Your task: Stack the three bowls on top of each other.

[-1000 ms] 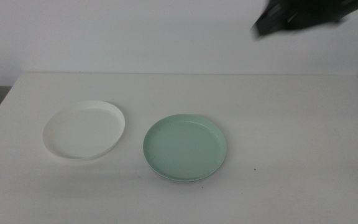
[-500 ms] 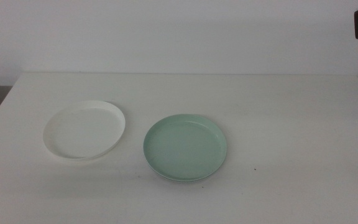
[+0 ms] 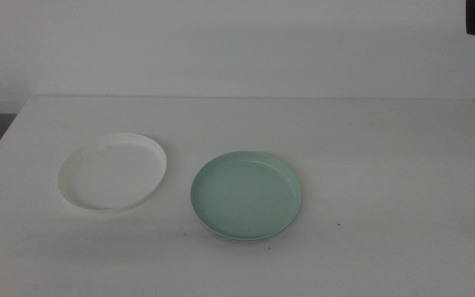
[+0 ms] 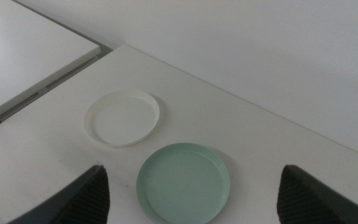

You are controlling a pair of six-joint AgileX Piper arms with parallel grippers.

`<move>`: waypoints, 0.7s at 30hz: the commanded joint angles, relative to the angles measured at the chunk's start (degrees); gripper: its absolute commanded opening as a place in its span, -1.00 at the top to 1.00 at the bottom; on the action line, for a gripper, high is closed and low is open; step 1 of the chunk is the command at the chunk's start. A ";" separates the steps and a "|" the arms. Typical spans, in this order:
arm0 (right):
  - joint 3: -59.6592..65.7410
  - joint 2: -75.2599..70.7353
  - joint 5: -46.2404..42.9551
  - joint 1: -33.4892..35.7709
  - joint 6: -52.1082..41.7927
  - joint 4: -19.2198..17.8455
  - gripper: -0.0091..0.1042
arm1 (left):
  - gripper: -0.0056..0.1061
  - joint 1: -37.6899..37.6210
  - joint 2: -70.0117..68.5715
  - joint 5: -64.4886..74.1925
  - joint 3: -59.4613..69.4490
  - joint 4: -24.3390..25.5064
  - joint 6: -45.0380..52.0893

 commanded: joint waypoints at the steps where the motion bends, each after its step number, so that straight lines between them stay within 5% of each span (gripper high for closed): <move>1: 0.18 -0.10 -0.77 -0.36 -0.56 0.04 -0.72 | -0.78 0.05 -0.23 -0.66 -0.03 0.07 -0.04; 5: 0.18 -0.10 -0.91 -0.36 -0.56 0.04 -0.72 | -0.78 0.62 0.84 0.43 -1.50 1.38 -0.48; 11: 0.18 -0.10 -0.91 -0.36 -0.56 0.04 -0.72 | -0.78 1.17 25.43 14.43 -27.77 1.38 -0.15; 21: 0.18 -0.10 -0.90 -0.36 -0.56 0.28 -0.72 | -0.78 1.17 63.87 57.97 -67.98 0.46 0.28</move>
